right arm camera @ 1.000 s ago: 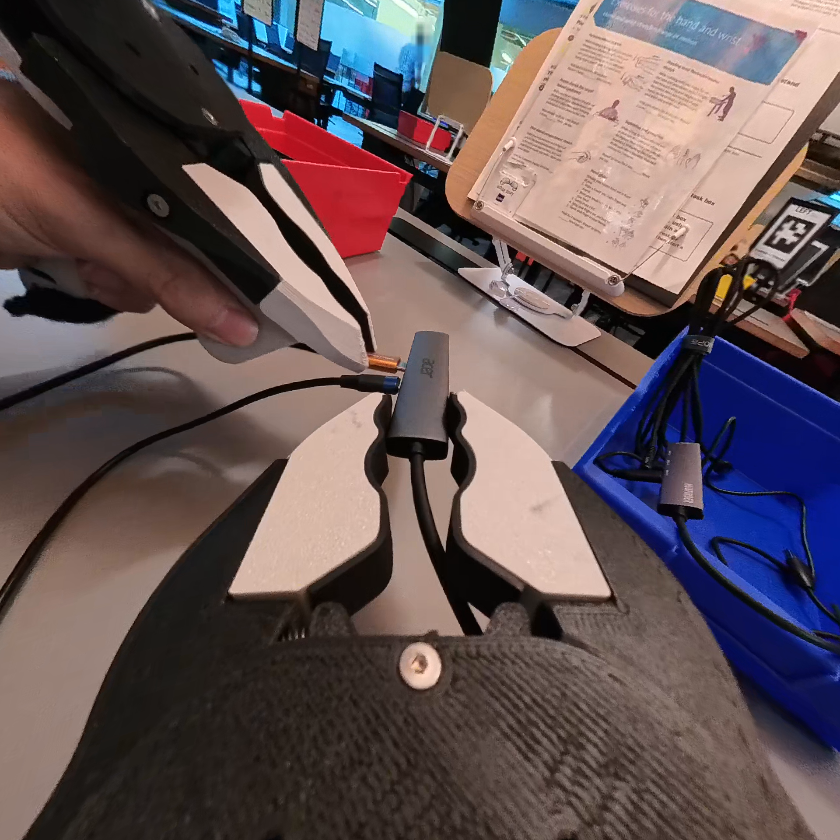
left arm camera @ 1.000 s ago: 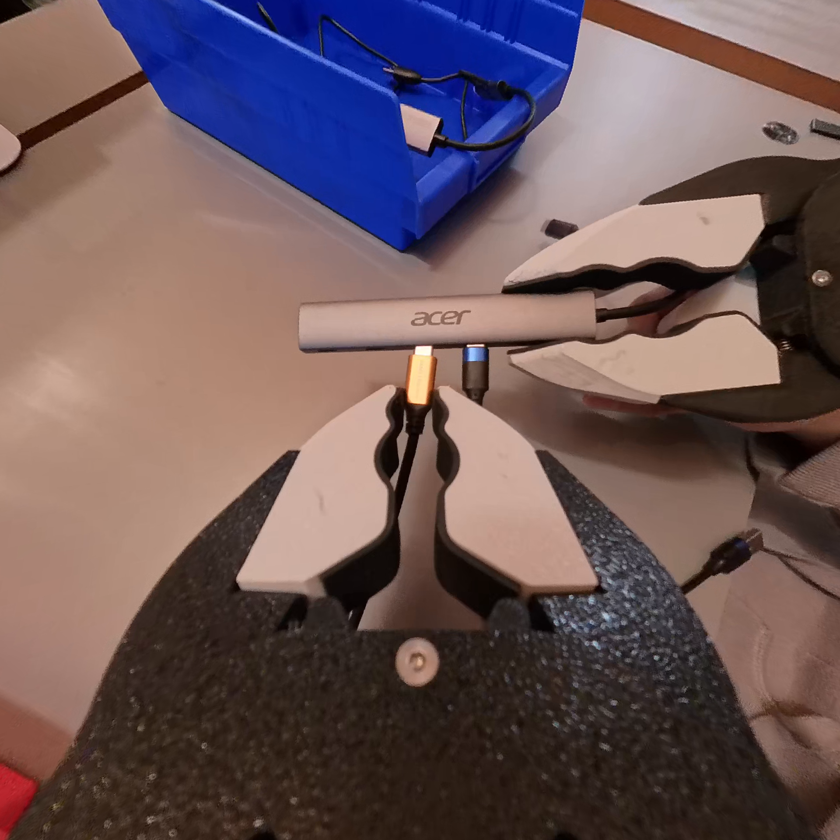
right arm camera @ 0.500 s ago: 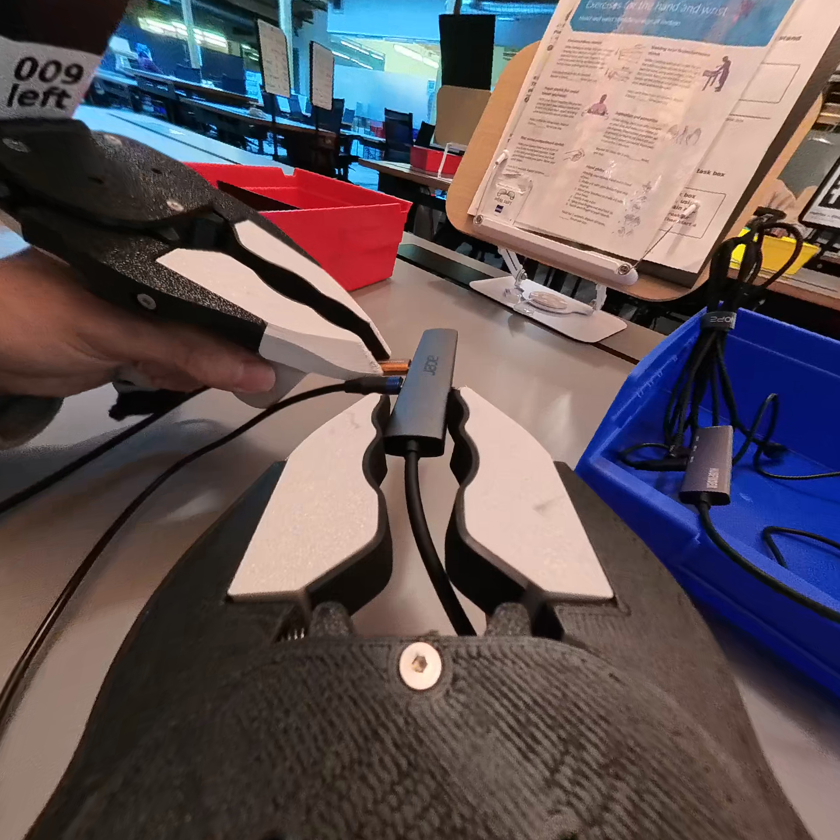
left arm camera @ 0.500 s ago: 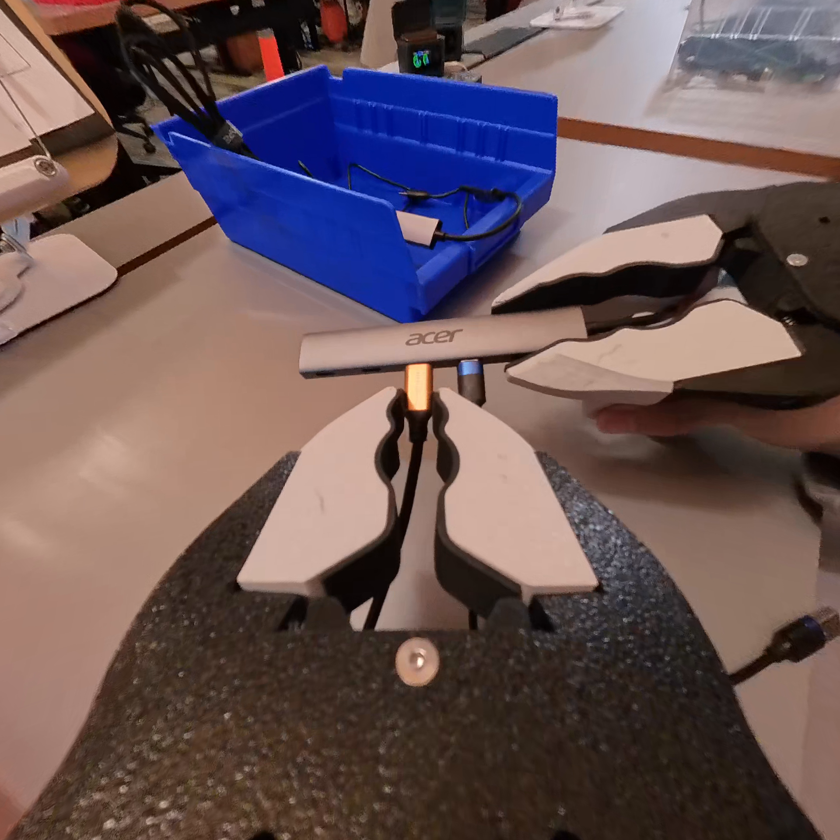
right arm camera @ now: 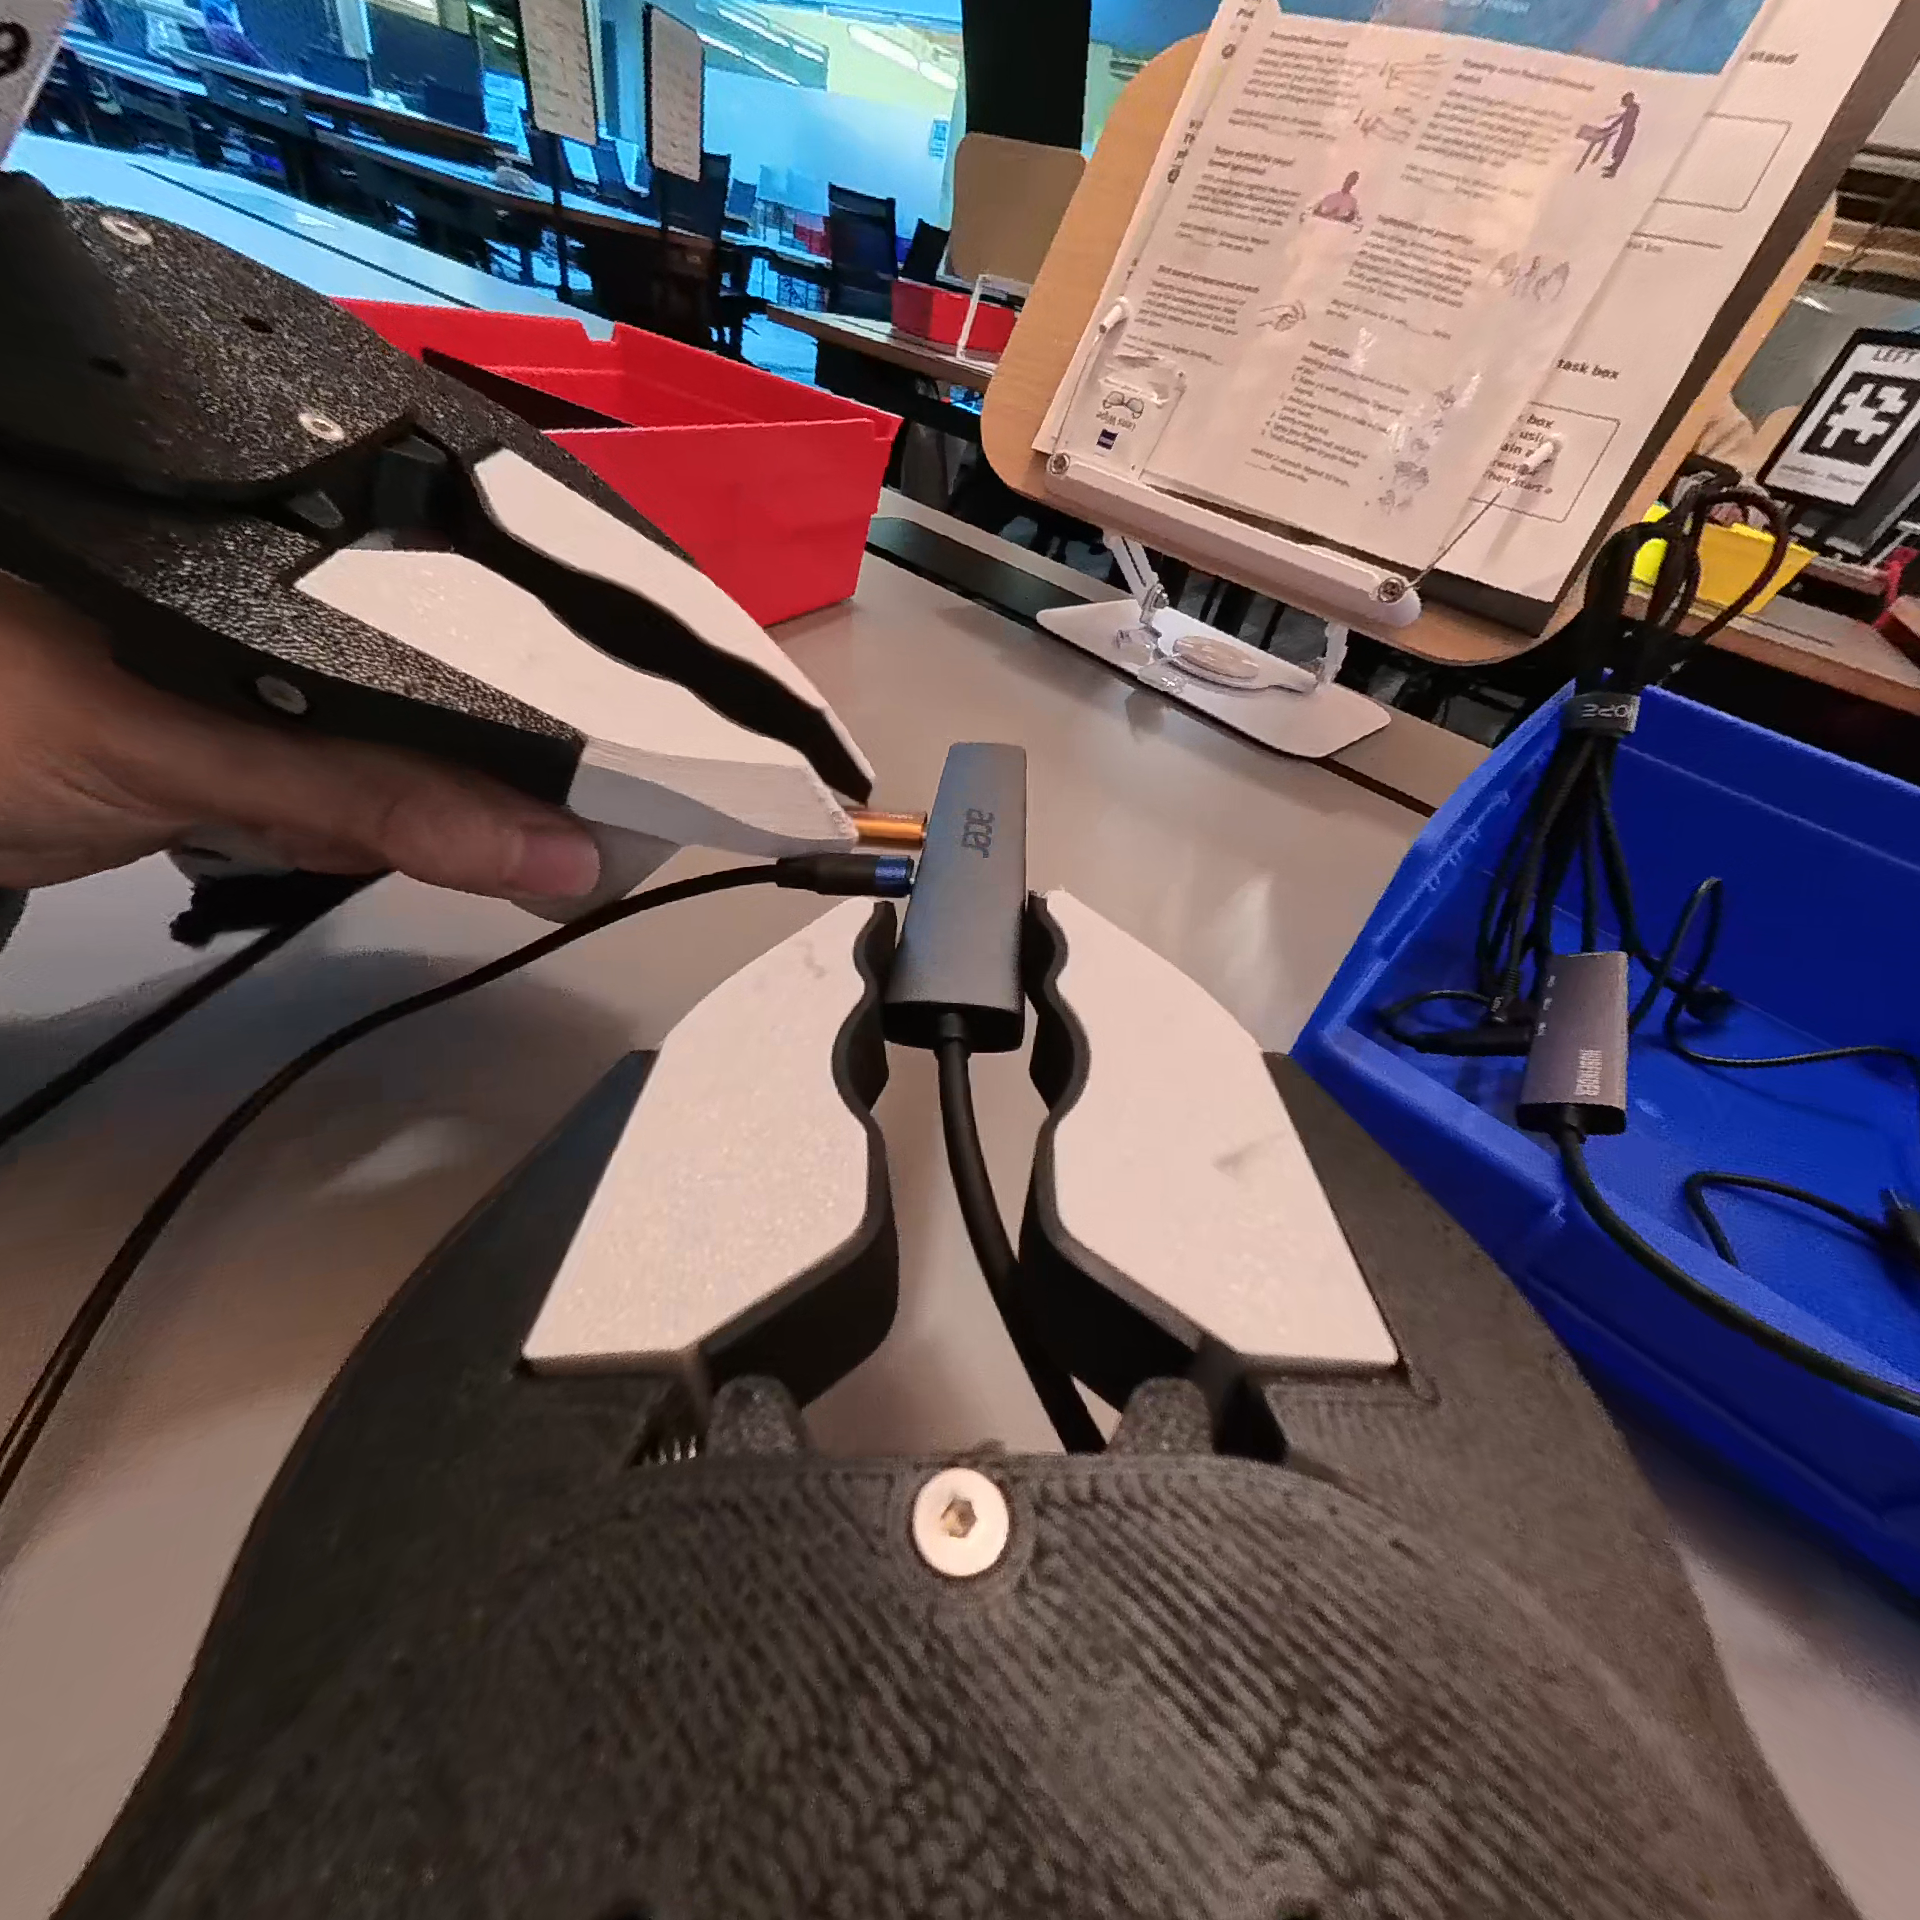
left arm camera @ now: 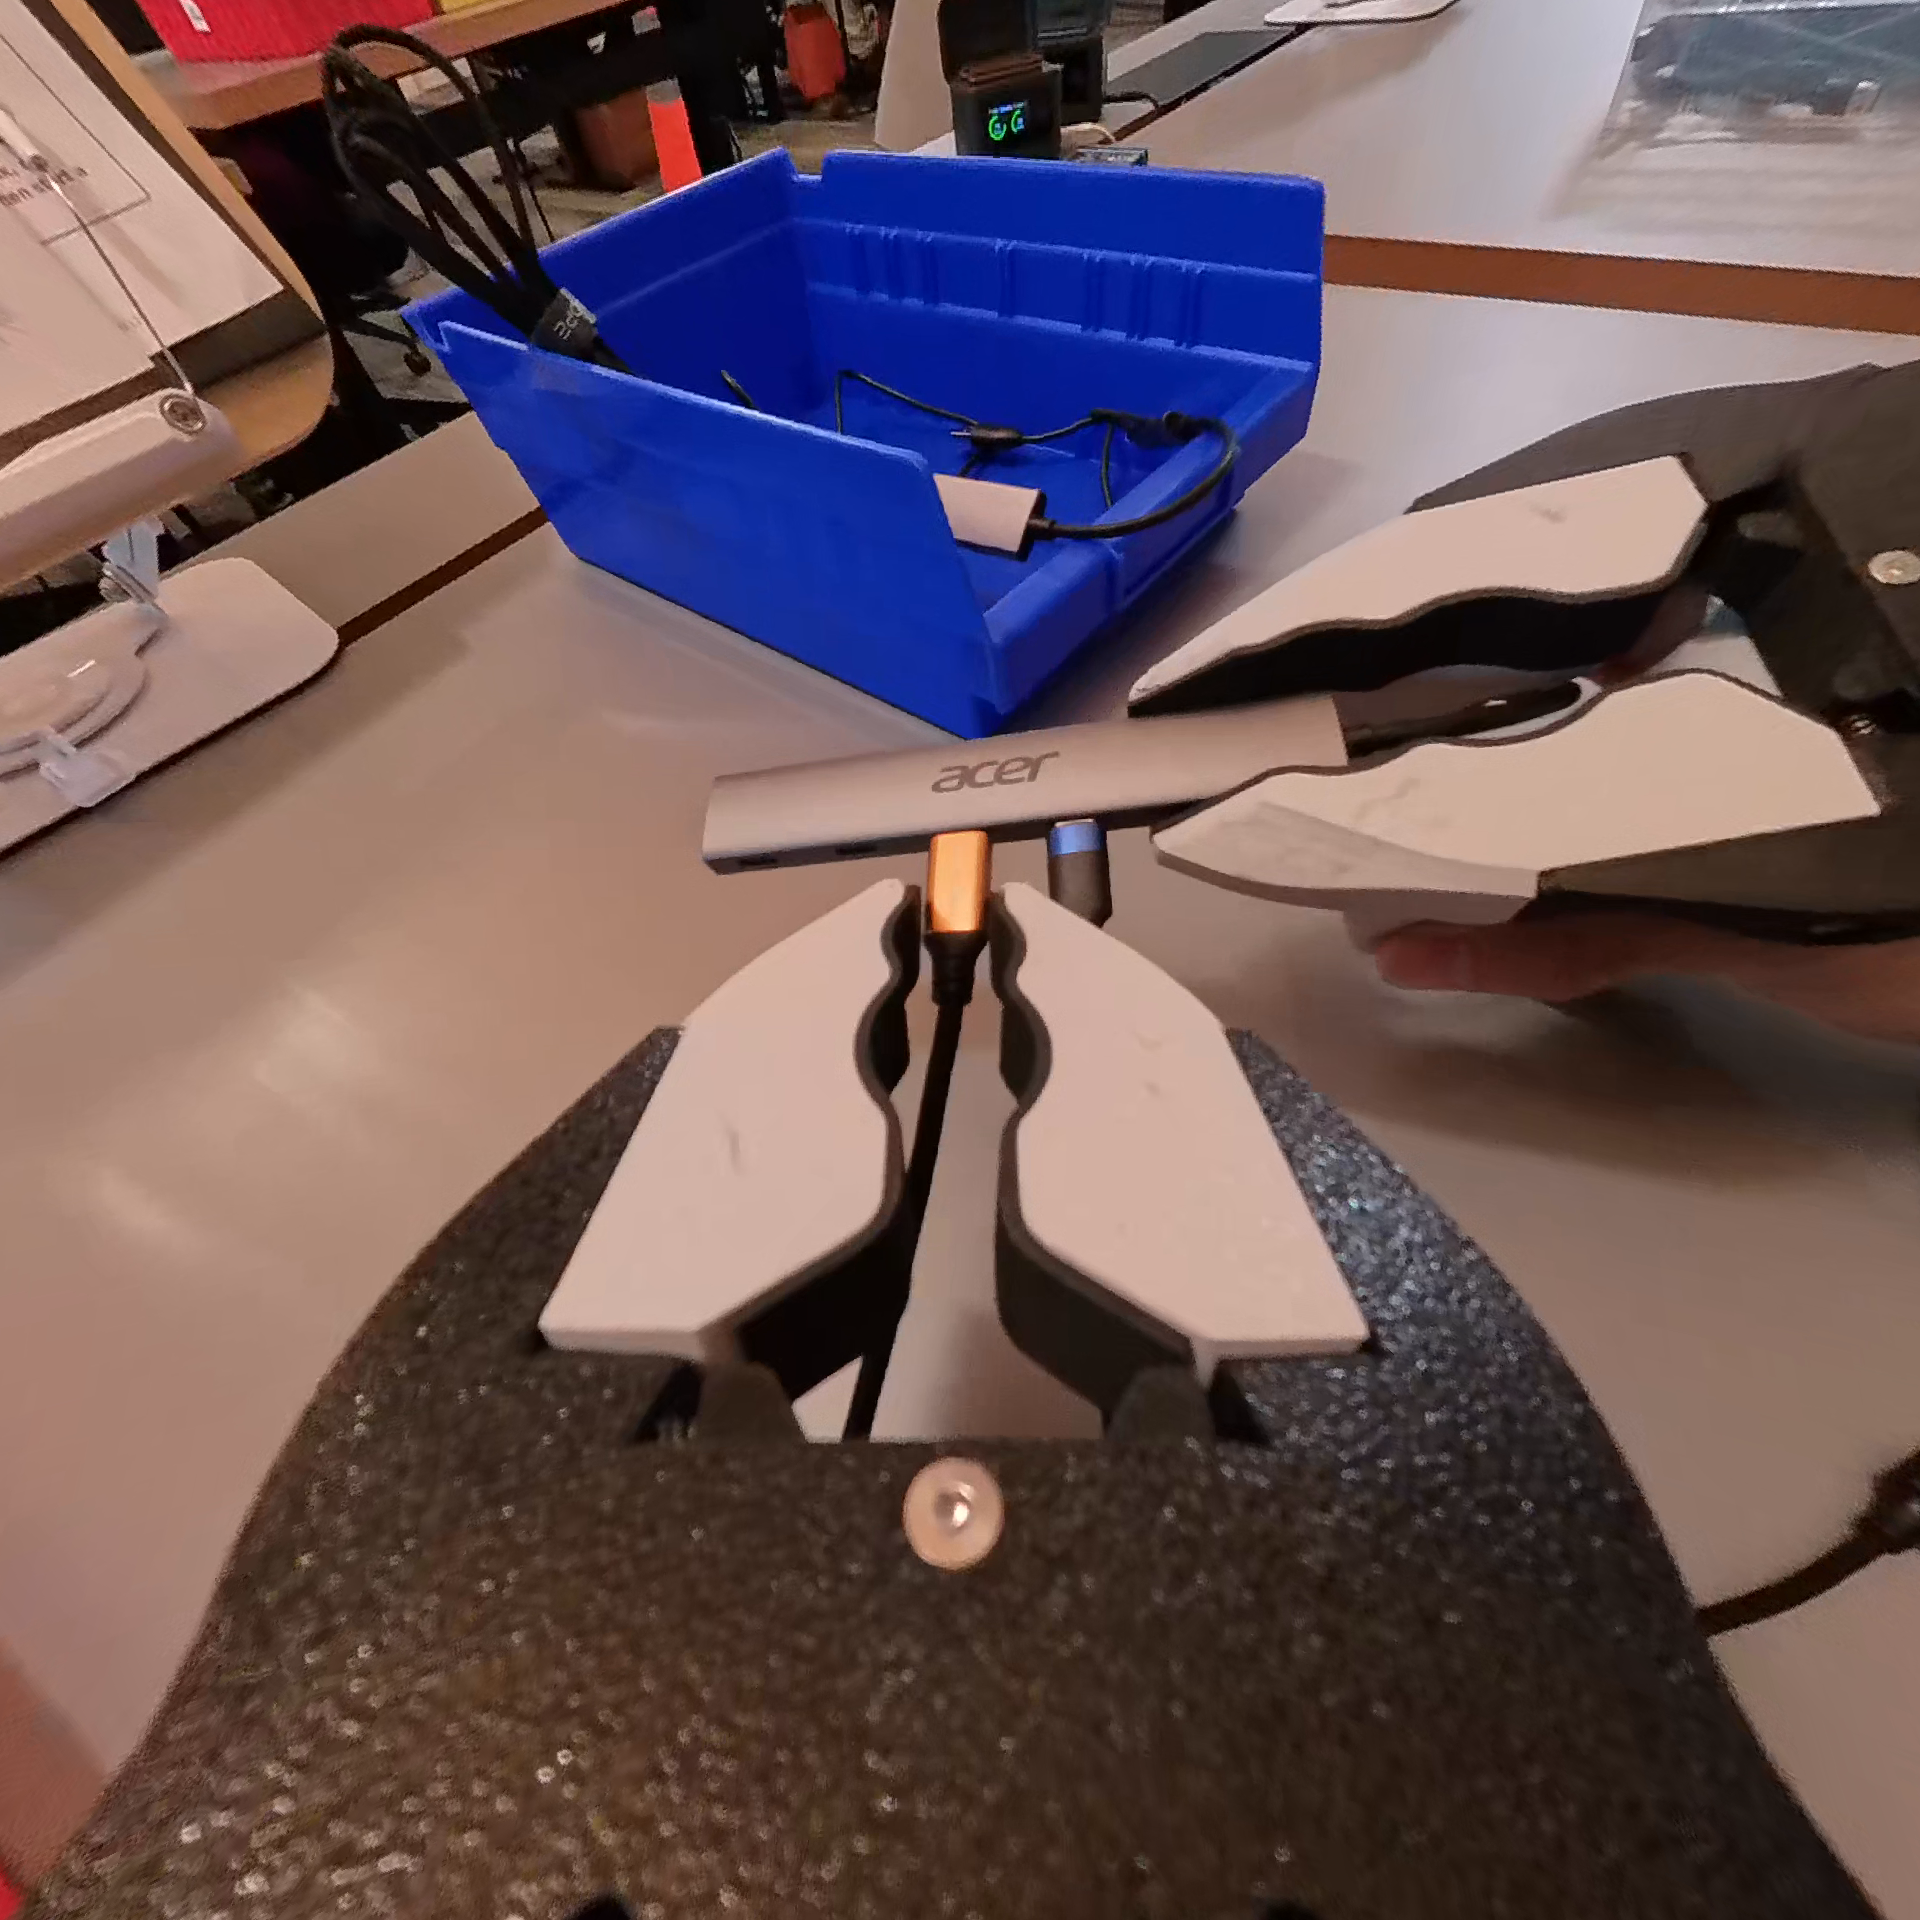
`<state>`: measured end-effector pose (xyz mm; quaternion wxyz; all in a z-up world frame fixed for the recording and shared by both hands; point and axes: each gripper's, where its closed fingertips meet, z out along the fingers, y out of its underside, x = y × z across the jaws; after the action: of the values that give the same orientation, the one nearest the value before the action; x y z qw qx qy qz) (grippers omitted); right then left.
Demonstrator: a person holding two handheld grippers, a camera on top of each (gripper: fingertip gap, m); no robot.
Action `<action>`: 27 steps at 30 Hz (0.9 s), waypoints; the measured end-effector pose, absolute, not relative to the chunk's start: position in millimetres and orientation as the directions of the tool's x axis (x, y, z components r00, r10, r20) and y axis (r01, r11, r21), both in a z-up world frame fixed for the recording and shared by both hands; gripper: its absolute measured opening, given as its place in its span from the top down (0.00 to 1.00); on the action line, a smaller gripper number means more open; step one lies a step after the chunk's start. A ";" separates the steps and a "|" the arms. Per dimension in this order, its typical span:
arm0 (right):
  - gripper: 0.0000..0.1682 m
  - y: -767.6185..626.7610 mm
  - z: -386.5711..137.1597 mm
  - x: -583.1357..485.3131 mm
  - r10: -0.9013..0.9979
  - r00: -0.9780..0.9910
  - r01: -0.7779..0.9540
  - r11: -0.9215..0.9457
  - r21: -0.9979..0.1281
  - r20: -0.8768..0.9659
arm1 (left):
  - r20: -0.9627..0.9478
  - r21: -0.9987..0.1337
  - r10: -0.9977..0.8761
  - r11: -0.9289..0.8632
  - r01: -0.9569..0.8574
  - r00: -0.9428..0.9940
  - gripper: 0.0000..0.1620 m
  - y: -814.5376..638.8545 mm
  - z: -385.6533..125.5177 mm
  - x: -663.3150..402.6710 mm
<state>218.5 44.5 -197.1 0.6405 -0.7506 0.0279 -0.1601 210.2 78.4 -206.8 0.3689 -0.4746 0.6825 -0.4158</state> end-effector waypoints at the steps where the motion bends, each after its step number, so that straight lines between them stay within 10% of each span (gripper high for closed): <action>1: 0.85 43.7 -196.5 221.1 -0.265 0.943 0.159 -0.176 -0.971 0.202 | -0.109 -0.917 -0.957 0.202 -0.345 -0.271 0.90 80.3 -206.6 210.1; 14: 0.86 -5.5 -45.4 273.2 -0.442 0.866 0.248 -0.028 -0.968 0.235 | 0.004 -0.978 -0.990 0.026 -0.206 -0.144 0.60 133.8 -169.2 206.8; 21: 0.86 -24.6 46.3 342.5 -0.523 0.710 0.397 -0.257 -0.881 0.472 | 0.093 -0.994 -0.985 -0.099 0.034 -0.145 0.63 148.4 -124.5 192.9; 27: 0.86 -43.0 83.9 414.5 -0.515 0.393 0.423 -0.634 -0.647 0.761 | 0.017 -0.992 -0.981 0.008 -0.124 -0.193 0.60 143.2 -154.6 200.7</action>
<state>414.5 -43.0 83.9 0.4265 -0.7175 0.0323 -0.5498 200.7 143.2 -154.6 0.4157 -0.4801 0.5753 -0.5155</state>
